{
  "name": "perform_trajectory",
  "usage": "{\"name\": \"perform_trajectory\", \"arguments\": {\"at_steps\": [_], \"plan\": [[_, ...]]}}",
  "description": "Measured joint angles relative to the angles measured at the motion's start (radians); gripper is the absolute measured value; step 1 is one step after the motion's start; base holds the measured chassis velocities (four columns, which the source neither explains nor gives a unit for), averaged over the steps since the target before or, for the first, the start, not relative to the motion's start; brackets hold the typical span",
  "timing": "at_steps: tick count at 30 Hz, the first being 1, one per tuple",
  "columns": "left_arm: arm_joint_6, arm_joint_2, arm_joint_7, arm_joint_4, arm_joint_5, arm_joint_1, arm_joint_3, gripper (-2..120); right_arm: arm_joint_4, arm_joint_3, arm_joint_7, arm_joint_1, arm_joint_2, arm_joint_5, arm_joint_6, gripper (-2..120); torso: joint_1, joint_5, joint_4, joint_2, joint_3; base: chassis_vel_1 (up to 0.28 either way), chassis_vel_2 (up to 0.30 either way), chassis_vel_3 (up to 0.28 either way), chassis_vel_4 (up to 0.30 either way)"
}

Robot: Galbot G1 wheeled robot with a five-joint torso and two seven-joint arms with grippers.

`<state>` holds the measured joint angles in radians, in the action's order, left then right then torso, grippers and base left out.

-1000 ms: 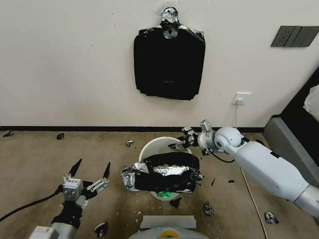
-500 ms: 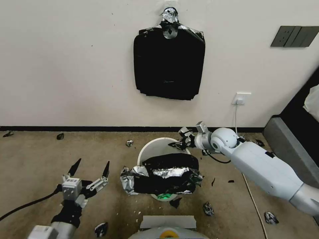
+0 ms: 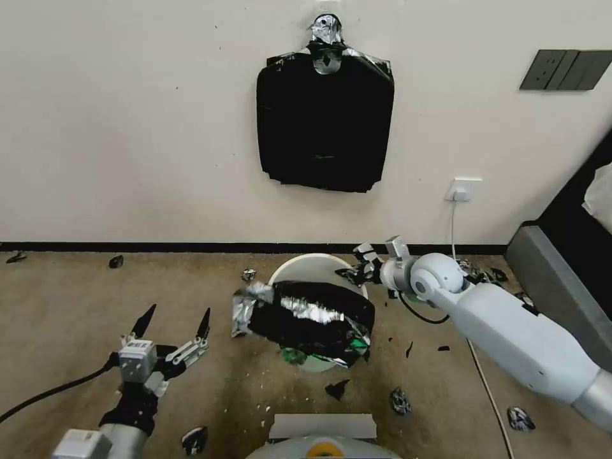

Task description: Place a trash bag onto the trash bin.

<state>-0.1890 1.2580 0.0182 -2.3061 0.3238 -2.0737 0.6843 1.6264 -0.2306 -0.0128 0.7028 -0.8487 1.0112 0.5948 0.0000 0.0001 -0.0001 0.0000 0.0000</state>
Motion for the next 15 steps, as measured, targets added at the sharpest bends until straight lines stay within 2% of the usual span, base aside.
{"name": "perform_trajectory", "arguments": {"at_steps": [1,5,6,9,10,11,12,15], "plan": [[0.0,0.0,0.0,0.0,0.0,0.0,0.0,100,0.0,0.0,0.0,0.0,0.0,0.0,0.0,6,0.0,0.0,0.0,0.0,0.0,0.0,0.0,0.0,0.0],[0.005,-0.001,0.0,0.001,0.0,0.007,-0.013,100,0.119,0.07,-0.191,0.092,0.025,0.13,-0.009,6,0.0,-0.0001,-0.0001,0.0,0.0,0.0,0.0,0.0,0.0],[0.005,-0.001,0.0,0.001,0.0,0.007,-0.013,100,0.119,0.07,-0.191,0.092,0.025,0.13,-0.009,6,0.0,-0.0001,-0.0001,0.0,0.0,0.0,0.0,0.0,0.0],[0.011,-0.001,0.001,0.001,0.001,0.015,-0.019,100,0.189,0.125,-0.329,0.139,0.019,0.217,-0.039,6,0.0,-0.0001,0.0,0.0,0.0,0.0,0.0,0.0,0.0],[0.011,-0.001,0.001,0.001,0.001,0.015,-0.019,100,0.189,0.125,-0.329,0.139,0.019,0.217,-0.039,6,0.0,-0.0001,0.0,0.0,0.0,0.0,0.0,0.0,0.0],[0.013,-0.001,0.001,0.0,0.001,0.017,-0.02,100,0.213,0.149,-0.399,0.158,0.009,0.248,-0.052,6,0.0,-0.0001,0.0001,0.0,0.0,0.0,0.0,0.0,0.0],[0.013,-0.001,0.001,0.0,0.001,0.017,-0.02,100,0.213,0.149,-0.399,0.158,0.009,0.248,-0.052,6,0.0,-0.0001,0.0001,0.0,0.0,0.0,0.0,0.0,0.0],[0.015,-0.001,0.002,-0.003,0.005,0.02,-0.02,100,0.268,0.203,-0.553,0.218,-0.038,0.291,-0.096,6,0.0,-0.0001,0.0001,0.0,0.0,0.0,0.0,0.0,0.0]]}}
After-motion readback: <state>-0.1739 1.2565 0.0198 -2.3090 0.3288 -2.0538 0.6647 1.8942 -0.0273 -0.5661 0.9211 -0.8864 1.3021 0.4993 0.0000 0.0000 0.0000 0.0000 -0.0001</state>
